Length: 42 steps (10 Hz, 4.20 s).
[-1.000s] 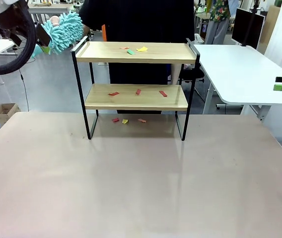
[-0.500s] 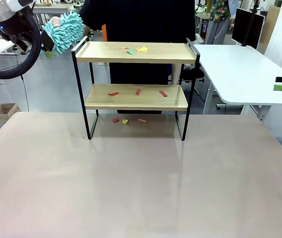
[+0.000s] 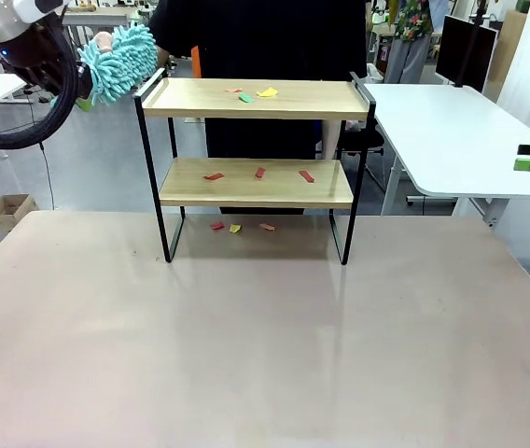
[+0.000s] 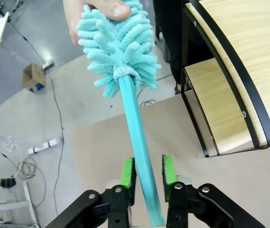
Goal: Clean the shelf.
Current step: Pick up the Duster handed by the human, then clean the specific section of the Shelf indicated by the human with the Duster.
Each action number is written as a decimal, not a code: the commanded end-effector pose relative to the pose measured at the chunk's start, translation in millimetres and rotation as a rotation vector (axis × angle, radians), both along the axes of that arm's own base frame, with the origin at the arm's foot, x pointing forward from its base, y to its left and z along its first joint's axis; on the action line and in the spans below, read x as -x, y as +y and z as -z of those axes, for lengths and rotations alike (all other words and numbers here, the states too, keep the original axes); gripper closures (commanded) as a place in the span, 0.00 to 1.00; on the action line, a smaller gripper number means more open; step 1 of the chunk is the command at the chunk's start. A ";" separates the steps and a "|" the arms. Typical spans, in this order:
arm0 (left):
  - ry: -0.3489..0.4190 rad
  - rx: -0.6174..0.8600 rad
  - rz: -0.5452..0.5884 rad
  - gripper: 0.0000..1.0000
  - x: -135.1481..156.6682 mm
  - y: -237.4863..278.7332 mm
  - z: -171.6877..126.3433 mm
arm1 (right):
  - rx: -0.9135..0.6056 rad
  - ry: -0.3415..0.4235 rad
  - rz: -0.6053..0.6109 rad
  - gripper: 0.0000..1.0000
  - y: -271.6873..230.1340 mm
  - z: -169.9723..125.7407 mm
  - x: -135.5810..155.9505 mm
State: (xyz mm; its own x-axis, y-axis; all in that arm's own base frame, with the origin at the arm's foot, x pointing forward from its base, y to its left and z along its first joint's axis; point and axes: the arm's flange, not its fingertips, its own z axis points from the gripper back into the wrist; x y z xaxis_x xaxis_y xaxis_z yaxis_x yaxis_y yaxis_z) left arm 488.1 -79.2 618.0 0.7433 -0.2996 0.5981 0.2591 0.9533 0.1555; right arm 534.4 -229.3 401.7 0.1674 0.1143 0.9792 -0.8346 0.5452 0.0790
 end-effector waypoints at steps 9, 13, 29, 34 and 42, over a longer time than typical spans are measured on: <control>0.010 0.054 -0.093 1.00 -1.2 8.2 -2.1 | 0.002 -0.005 -0.002 0.00 2.5 -2.5 -0.9; 0.010 0.054 -0.093 1.00 -1.2 8.2 -2.1 | 0.002 -0.005 -0.002 0.00 2.5 -2.5 -0.9; 0.551 -0.312 0.632 0.87 184.5 134.4 -34.0 | 0.002 -0.005 -0.002 0.00 2.5 -2.5 -0.9; 0.678 -0.467 0.988 0.87 214.4 87.3 -2.5 | 0.002 -0.005 -0.002 0.00 2.5 -2.5 -0.9; 0.697 -0.453 1.012 0.87 213.5 66.4 2.9 | 0.002 -0.005 -0.002 0.00 2.5 -2.5 -0.9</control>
State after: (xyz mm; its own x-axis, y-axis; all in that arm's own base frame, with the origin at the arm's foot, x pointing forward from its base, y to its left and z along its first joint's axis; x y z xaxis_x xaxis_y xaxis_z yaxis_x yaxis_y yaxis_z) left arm 277.7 -15.0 613.0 0.1793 -0.9765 -0.1197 0.9815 0.1859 -0.0466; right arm 534.3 -229.4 401.3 0.1681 0.1140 0.9791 -0.8345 0.5452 0.0798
